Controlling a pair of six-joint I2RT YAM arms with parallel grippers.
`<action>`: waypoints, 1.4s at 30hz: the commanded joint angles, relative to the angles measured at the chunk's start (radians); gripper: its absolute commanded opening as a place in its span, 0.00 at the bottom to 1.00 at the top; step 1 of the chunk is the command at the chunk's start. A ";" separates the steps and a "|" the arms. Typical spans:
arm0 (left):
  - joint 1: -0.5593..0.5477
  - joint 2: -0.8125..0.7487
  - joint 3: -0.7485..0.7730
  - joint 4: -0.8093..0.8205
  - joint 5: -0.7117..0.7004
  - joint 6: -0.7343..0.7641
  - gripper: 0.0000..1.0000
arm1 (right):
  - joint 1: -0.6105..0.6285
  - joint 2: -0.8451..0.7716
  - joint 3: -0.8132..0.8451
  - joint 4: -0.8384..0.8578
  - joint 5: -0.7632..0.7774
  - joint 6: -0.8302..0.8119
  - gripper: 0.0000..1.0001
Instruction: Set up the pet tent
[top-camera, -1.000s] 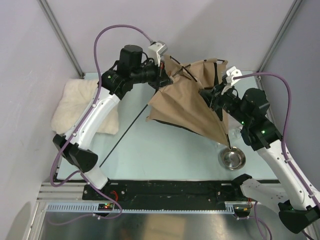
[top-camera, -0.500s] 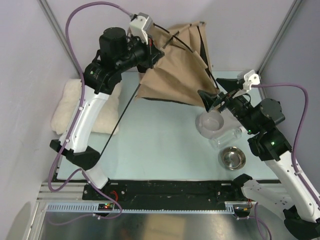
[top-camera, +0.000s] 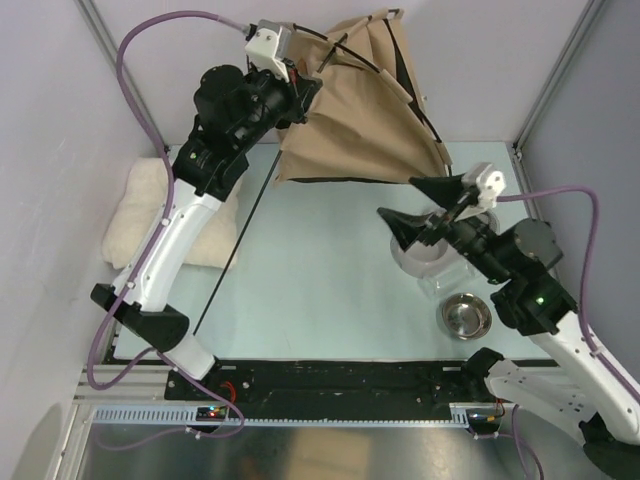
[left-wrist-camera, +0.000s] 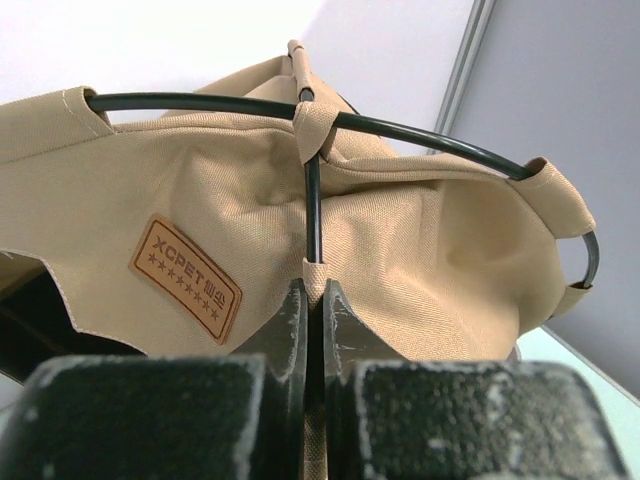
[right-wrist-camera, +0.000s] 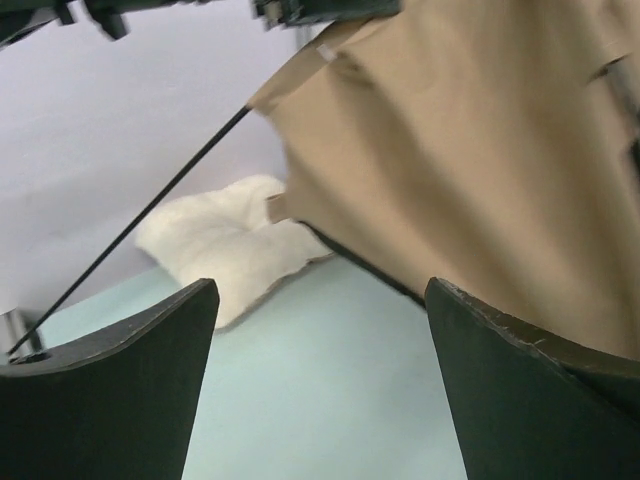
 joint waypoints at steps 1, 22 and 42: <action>0.002 -0.109 -0.075 0.391 -0.031 -0.005 0.00 | 0.128 0.072 -0.040 0.119 0.036 0.014 0.90; -0.026 -0.214 -0.311 0.622 -0.452 -0.027 0.00 | 0.448 0.443 -0.012 0.302 0.136 0.094 0.97; -0.081 -0.381 -0.644 0.612 -0.945 -0.063 0.00 | 0.459 0.208 -0.115 -0.110 0.264 0.152 0.96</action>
